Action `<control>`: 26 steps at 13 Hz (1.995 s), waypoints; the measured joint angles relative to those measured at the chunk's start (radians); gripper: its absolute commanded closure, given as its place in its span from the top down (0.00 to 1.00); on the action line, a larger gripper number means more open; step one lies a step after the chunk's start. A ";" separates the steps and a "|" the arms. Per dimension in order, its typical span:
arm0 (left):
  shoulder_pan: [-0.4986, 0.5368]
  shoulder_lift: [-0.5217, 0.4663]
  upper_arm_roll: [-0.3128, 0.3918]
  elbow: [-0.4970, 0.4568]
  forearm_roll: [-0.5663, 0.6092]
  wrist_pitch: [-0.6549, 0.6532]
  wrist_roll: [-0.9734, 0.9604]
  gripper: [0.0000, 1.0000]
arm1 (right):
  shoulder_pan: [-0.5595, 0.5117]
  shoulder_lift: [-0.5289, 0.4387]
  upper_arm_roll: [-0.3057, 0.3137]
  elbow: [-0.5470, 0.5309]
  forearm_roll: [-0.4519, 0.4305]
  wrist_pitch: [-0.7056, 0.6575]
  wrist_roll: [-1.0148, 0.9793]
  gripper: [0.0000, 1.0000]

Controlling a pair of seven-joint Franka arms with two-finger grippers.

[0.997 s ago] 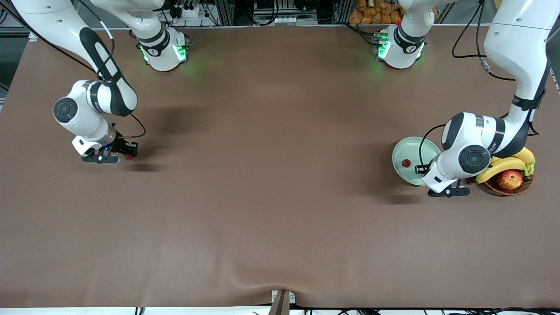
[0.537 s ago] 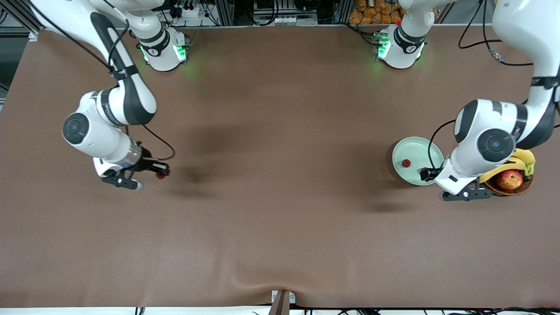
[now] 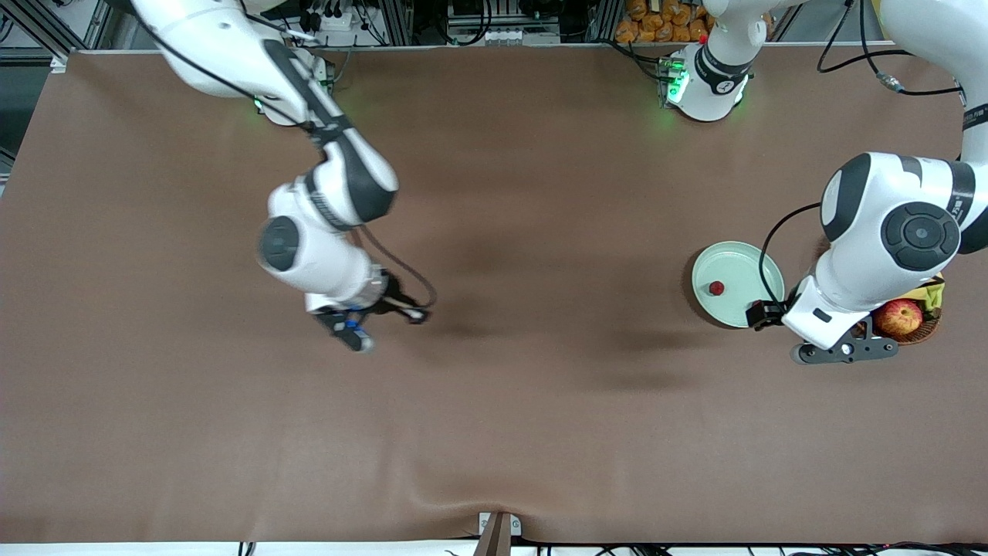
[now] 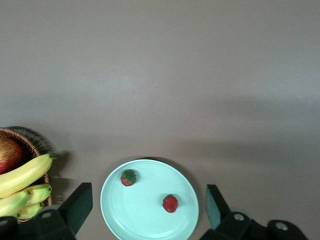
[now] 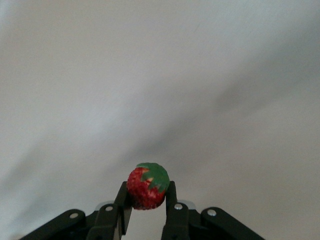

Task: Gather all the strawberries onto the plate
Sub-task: 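Carry the third strawberry to mid-table with the right gripper and release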

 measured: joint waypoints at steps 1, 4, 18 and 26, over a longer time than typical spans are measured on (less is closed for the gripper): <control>-0.001 0.000 -0.014 0.009 -0.022 -0.008 0.000 1.00 | 0.044 0.038 0.002 0.028 0.000 0.045 0.063 0.00; -0.011 0.005 -0.030 0.011 -0.062 -0.015 -0.002 1.00 | 0.153 0.140 0.006 0.051 0.002 0.233 0.196 0.00; -0.086 0.092 -0.034 0.010 -0.065 -0.017 -0.066 1.00 | 0.252 0.296 -0.007 0.230 -0.030 0.312 0.361 1.00; -0.302 0.192 -0.038 0.006 -0.065 0.019 -0.396 1.00 | -0.115 0.099 0.106 0.245 -0.199 -0.143 0.206 1.00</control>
